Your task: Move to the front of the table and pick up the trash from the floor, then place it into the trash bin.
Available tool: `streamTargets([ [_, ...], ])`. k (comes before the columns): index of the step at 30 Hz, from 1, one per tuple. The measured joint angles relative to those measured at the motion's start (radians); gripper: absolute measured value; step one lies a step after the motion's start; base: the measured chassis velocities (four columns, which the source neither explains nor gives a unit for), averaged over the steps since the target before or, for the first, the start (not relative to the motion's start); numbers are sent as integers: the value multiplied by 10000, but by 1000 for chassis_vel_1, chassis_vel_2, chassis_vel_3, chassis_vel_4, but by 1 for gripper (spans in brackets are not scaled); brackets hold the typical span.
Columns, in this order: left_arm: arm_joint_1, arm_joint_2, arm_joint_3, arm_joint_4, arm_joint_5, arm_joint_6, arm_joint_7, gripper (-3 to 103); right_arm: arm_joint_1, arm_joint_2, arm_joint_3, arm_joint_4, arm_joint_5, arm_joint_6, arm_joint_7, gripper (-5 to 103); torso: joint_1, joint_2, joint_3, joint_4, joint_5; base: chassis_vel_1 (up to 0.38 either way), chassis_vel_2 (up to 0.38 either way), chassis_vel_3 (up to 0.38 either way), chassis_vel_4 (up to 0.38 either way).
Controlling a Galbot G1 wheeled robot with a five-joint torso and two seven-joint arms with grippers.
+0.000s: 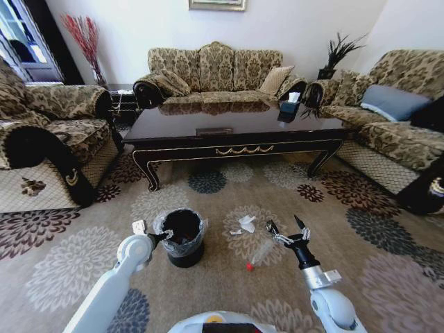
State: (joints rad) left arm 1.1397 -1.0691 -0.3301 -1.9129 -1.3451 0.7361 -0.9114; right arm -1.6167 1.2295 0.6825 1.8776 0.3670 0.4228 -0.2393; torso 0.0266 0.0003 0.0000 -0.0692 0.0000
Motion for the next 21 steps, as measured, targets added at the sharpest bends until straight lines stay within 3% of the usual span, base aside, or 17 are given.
streamTargets([
  [8,-175,-221,137,180,-518,-8,-373,55,19,0,-7,-21,19,0,6,100,0,0,0,3,2,0,0,0,0],
  [13,-79,-190,100,185,-401,-12,-384,33,18,7,-9,-63,13,-1,7,100,0,0,0,-1,1,0,0,0,0],
  [16,-21,-184,52,172,-370,-13,-376,27,37,-1,-20,-76,17,-23,26,100,0,0,0,-3,-1,0,0,0,0],
  [20,153,-133,-92,88,-329,-10,-392,6,70,-12,-89,-78,8,-213,213,100,0,0,1,0,-3,0,0,0,0],
  [21,153,-133,-92,88,-329,-10,-392,6,70,-12,-89,-78,8,-213,213,100,0,0,1,0,-3,0,0,0,0],
])
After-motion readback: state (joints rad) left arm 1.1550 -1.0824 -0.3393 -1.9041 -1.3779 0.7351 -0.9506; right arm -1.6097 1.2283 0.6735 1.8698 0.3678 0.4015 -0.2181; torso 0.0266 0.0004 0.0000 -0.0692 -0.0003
